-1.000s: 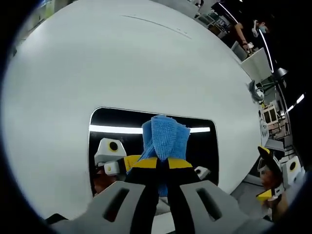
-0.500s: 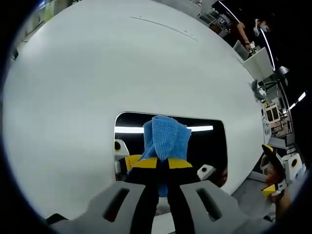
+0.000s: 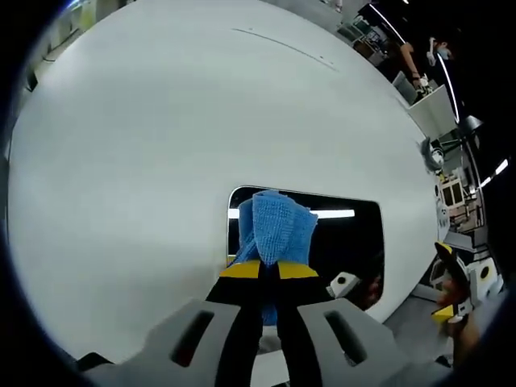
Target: Wipe the mirror surface with the cleaning cloth until all visible marks leave the cleaned area.
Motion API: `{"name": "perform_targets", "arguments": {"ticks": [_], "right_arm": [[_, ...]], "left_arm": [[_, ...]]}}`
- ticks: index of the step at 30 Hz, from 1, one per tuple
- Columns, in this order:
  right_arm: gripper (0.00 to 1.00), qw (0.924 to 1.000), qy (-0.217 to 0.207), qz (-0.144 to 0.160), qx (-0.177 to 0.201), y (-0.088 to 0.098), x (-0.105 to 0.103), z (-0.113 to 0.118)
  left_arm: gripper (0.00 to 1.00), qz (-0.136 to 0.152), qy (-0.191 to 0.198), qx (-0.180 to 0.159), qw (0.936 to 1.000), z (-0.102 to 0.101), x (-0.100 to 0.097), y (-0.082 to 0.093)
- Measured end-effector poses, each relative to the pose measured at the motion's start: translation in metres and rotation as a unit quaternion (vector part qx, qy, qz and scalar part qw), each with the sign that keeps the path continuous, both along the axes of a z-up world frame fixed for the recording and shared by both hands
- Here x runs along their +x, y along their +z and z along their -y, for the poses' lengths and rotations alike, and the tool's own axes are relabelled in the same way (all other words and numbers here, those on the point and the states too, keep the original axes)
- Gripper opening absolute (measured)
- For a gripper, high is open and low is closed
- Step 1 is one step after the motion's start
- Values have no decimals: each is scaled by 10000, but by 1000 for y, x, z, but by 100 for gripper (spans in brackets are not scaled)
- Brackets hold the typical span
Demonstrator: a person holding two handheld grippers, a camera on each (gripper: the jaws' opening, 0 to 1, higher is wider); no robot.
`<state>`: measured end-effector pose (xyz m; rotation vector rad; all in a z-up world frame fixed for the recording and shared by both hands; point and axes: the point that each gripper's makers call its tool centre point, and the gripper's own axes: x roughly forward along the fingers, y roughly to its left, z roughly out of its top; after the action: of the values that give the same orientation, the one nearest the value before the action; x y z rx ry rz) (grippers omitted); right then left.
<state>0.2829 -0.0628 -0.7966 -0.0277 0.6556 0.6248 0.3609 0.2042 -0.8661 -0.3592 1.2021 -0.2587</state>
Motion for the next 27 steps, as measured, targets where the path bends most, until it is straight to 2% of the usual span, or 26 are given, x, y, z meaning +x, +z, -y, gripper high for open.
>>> {"name": "perform_targets", "arguments": {"ticks": [13,20,27], "right_arm": [[99,10000,-48,15,-55,0,2,-4],[99,10000,-50,12,-48,2,2,-5],[99,10000,-76,-33,-37,-1,-1,-6]], "left_arm": [[2,-65,85,-1,9999,-17,-1,1],[2,-88,128,-23,9999,-19,-1,1],[2,16,13,49,10000,-18,-1,1]]}}
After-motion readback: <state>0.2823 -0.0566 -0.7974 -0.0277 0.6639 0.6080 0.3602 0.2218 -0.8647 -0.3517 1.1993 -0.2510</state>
